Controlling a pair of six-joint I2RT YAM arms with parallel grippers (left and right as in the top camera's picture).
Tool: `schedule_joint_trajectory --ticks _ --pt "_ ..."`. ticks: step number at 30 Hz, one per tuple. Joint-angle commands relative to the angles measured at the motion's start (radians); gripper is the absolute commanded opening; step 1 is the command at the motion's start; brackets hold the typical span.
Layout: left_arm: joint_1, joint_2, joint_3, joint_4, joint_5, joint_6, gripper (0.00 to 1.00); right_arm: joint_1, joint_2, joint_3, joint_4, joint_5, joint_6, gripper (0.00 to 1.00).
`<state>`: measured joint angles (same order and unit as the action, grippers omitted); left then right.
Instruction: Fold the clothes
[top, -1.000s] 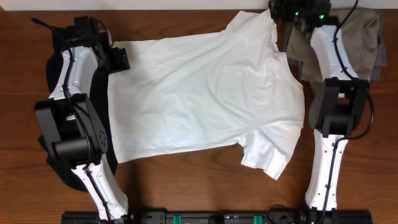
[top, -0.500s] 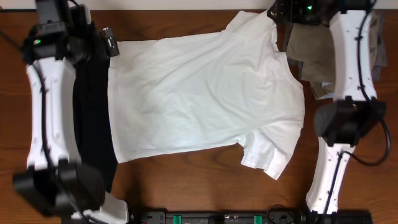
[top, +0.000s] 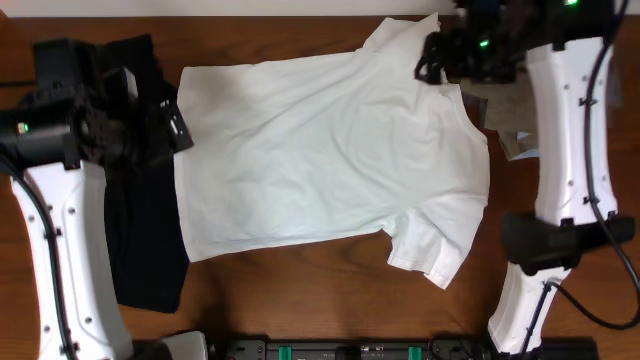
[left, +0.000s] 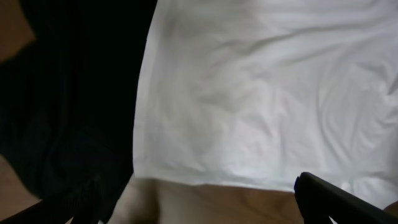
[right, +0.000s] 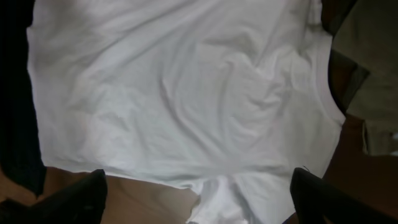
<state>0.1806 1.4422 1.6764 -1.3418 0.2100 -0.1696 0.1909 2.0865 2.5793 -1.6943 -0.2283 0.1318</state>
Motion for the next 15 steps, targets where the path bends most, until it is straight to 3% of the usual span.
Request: schedule_joint_trajectory --ticks 1,5,15 --pt "0.003 -0.051 -0.092 -0.007 -0.026 -0.042 0.98 0.072 -0.021 -0.05 -0.004 0.121 0.126 0.91" --pt "0.003 -0.13 -0.232 0.005 -0.1 -0.073 0.98 0.119 -0.021 -0.153 -0.004 0.19 0.217 0.89" --pt "0.003 -0.267 -0.65 0.195 -0.102 -0.188 0.98 0.131 -0.047 -0.482 0.001 0.235 0.372 0.82"
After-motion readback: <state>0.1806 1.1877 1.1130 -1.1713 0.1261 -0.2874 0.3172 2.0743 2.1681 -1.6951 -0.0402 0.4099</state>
